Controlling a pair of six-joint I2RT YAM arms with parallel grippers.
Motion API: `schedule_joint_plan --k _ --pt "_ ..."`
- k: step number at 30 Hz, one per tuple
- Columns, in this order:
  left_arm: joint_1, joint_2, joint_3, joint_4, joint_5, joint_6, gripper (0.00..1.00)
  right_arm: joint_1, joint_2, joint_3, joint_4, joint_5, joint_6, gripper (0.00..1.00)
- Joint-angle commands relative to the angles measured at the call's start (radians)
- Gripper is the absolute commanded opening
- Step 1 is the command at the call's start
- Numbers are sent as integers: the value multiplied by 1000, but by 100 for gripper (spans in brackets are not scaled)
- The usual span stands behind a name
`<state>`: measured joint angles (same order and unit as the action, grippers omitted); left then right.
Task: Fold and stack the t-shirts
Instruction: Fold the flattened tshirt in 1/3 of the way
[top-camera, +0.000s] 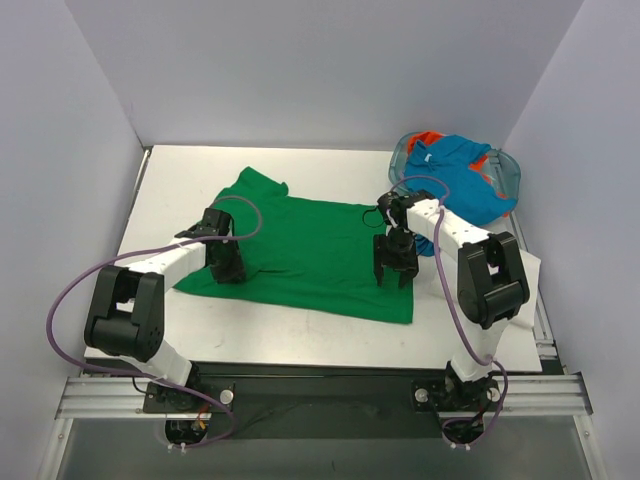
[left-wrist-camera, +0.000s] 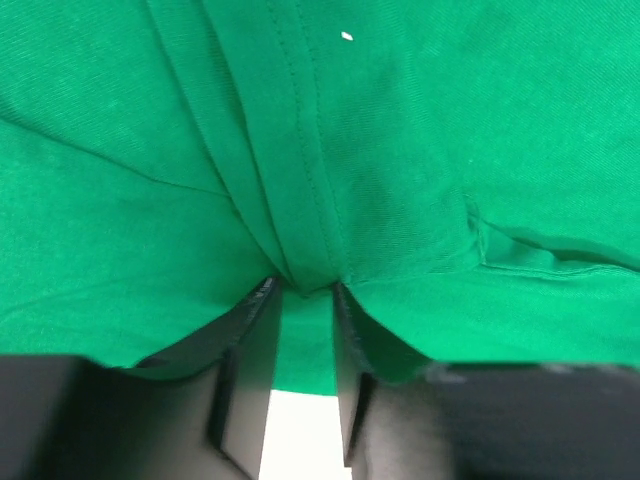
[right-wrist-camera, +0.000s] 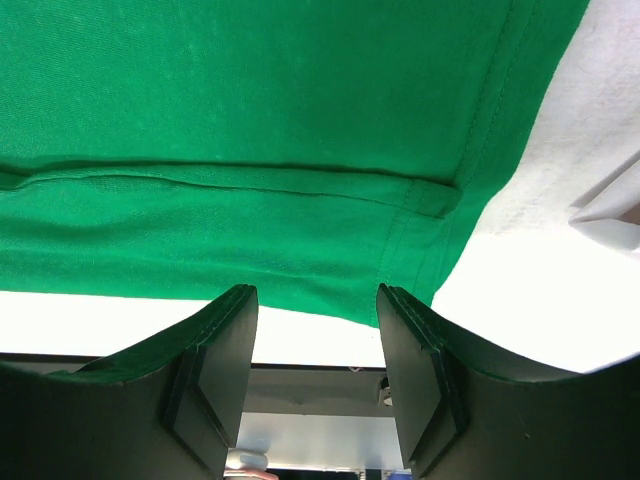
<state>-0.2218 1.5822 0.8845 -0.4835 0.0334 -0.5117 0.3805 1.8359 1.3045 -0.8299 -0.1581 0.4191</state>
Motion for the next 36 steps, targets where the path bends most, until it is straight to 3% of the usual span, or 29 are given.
schedule_joint_plan --k 1,7,8,12,36 --pt "-4 6 19 49 31 -1 35 0 -41 4 -58 3 10 52" --pt "-2 1 45 40 26 9 21 1 -30 13 -58 -1 17 52" --pt "-4 -1 45 48 28 9 13 0 -29 13 -58 -1 17 52" --pt "-4 13 56 65 59 22 0 0 -26 19 -57 -4 20 52" --pt "-60 177 271 86 79 101 0 -2 28 104 -72 5 15 52"
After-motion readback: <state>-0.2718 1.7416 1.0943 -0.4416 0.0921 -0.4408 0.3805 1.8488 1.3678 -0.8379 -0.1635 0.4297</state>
